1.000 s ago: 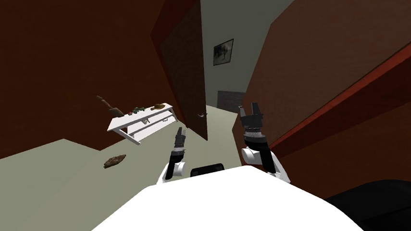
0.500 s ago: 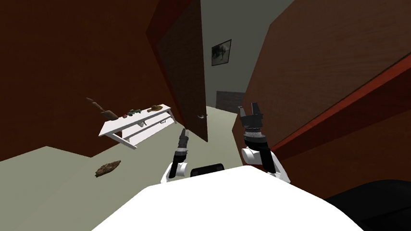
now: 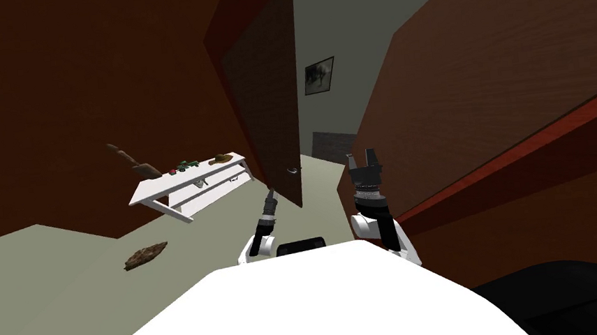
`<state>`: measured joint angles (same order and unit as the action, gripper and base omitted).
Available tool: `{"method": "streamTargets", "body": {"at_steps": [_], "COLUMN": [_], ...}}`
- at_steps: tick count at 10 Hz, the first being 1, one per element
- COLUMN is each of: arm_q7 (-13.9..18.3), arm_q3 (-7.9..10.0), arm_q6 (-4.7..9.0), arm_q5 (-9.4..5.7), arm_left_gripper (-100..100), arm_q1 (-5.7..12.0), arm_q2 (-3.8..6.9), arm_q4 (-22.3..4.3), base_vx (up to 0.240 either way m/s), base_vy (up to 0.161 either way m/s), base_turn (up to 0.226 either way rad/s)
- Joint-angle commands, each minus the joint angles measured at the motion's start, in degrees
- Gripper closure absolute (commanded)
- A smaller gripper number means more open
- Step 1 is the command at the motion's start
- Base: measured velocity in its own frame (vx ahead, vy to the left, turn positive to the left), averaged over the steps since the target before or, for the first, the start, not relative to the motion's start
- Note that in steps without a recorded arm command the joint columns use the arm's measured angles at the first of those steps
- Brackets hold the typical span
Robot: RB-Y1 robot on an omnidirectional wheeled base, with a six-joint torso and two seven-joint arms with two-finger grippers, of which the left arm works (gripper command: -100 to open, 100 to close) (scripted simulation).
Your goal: Push the door open
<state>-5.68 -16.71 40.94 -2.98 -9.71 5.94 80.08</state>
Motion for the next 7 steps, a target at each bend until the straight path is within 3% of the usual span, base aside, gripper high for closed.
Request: {"method": "streamTargets", "body": {"at_steps": [1,6,7], "arm_q7": [0.01,0.17,0.23], "arm_q3": [-0.73,-2.98,-3.87], "arm_q6": [0.16,0.75,0.98], "arm_q5": [-0.31,-1.25,-1.62], "arm_left_gripper": [-100,-100,-100], "arm_q1": [1.13,3.70,4.72], "arm_q2": [-0.20,-0.57,-0.74], "arm_q4": [-2.28,-8.45,-10.90], "base_vx": [0.079,0.087,0.099], "base_vy": [0.059,0.067,0.084], "base_turn": [-0.064,-0.069,-0.107]}}
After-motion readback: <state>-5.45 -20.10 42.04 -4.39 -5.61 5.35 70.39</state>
